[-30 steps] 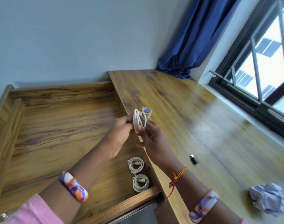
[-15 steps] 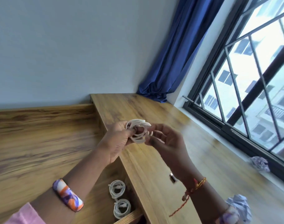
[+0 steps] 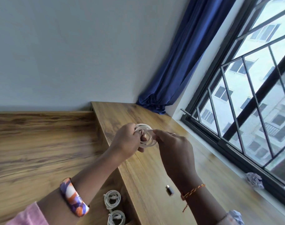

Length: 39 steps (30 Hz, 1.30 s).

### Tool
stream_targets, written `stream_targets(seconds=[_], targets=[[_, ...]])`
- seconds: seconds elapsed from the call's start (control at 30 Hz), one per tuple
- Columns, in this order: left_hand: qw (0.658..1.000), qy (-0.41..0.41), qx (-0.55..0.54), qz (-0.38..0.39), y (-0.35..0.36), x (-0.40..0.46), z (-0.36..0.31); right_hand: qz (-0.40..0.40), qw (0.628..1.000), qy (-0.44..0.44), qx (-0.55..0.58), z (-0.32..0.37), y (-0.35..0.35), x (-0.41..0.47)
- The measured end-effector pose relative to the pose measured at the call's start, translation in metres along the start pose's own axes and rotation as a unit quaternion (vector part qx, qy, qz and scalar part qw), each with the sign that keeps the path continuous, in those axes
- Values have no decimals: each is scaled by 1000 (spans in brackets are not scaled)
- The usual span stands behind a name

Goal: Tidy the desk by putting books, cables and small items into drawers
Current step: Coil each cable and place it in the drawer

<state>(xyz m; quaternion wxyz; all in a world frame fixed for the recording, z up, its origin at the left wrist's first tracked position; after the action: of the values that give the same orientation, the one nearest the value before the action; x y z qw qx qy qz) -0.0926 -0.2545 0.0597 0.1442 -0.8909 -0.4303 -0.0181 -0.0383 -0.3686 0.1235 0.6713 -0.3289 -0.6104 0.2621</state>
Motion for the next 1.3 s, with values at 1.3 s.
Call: stream_targets(seconds=[1.3], targets=[[972, 9, -217, 91, 29, -25, -103, -82, 772, 246, 581, -68, -98, -42]])
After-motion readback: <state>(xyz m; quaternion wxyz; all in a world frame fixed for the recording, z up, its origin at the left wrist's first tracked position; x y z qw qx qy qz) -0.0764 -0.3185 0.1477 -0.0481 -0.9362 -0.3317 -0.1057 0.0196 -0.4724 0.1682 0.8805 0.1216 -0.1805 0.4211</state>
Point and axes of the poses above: each hand's wrist, its own x-axis towards the middle knuckle, its own y-axis out of the palm, z = x × y, the point moved 8 cm from there along x, towards the middle knuckle, and after that the axes turned 6 degrees about z, right-handed, at the moved point
